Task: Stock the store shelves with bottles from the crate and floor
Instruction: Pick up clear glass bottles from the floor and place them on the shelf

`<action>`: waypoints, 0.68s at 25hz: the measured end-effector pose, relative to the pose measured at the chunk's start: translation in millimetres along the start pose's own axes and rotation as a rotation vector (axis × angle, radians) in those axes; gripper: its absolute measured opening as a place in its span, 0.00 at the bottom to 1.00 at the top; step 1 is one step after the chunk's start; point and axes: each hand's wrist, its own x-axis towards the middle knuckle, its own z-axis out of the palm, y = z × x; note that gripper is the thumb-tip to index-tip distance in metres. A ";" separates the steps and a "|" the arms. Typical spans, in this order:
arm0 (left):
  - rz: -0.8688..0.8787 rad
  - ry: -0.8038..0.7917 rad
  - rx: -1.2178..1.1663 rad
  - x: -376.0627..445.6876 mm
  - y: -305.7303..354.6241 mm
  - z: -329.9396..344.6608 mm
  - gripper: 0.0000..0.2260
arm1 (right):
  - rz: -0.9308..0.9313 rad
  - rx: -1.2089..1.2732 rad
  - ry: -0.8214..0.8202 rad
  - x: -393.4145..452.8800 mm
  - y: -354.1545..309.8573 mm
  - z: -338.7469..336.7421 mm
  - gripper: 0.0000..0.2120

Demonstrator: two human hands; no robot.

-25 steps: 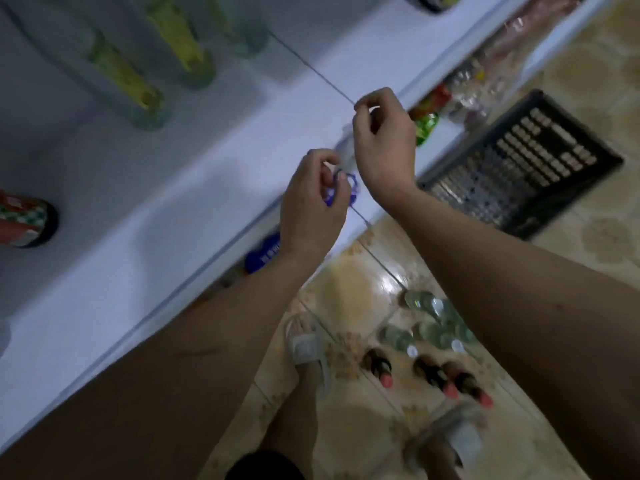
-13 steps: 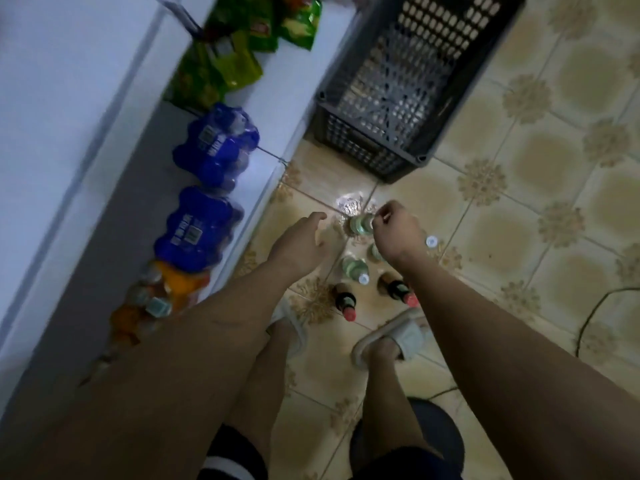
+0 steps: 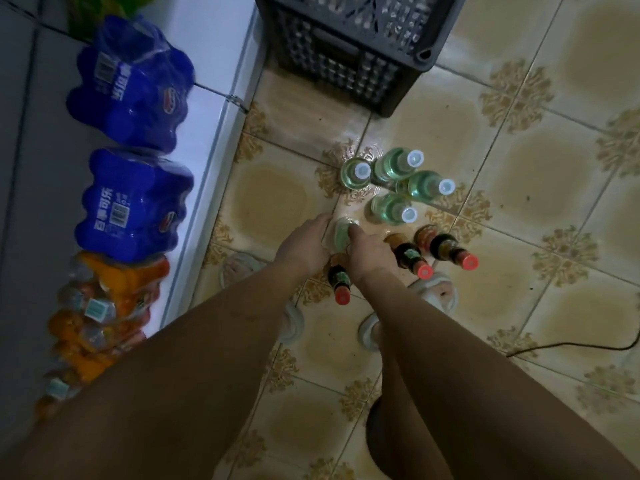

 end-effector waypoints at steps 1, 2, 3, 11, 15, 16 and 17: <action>0.004 -0.005 -0.003 1.8 -1.9 3.3 0.30 | -0.019 -0.008 0.029 2.6 1.0 3.7 0.19; 0.009 -0.006 -0.005 3.9 -3.6 6.6 0.30 | -0.038 -0.009 0.054 5.8 2.0 6.4 0.19; 0.012 -0.004 -0.012 4.3 -4.7 9.2 0.29 | -0.059 -0.004 0.069 7.9 3.3 8.1 0.18; -0.001 -0.001 -0.096 -7.6 -1.1 2.3 0.33 | -0.110 0.018 -0.039 11.1 -6.4 -35.0 0.12; -0.022 -0.037 -0.256 -28.7 14.8 -14.4 0.42 | -0.217 -0.137 -0.116 -2.3 -34.9 -94.1 0.10; -0.011 -0.040 -0.300 -33.6 19.2 -18.3 0.42 | -0.243 -0.136 -0.117 -7.3 -41.6 -106.7 0.12; 0.008 -0.025 -0.358 -38.3 23.8 -22.5 0.41 | -0.269 -0.127 -0.115 -13.2 -48.9 -118.7 0.13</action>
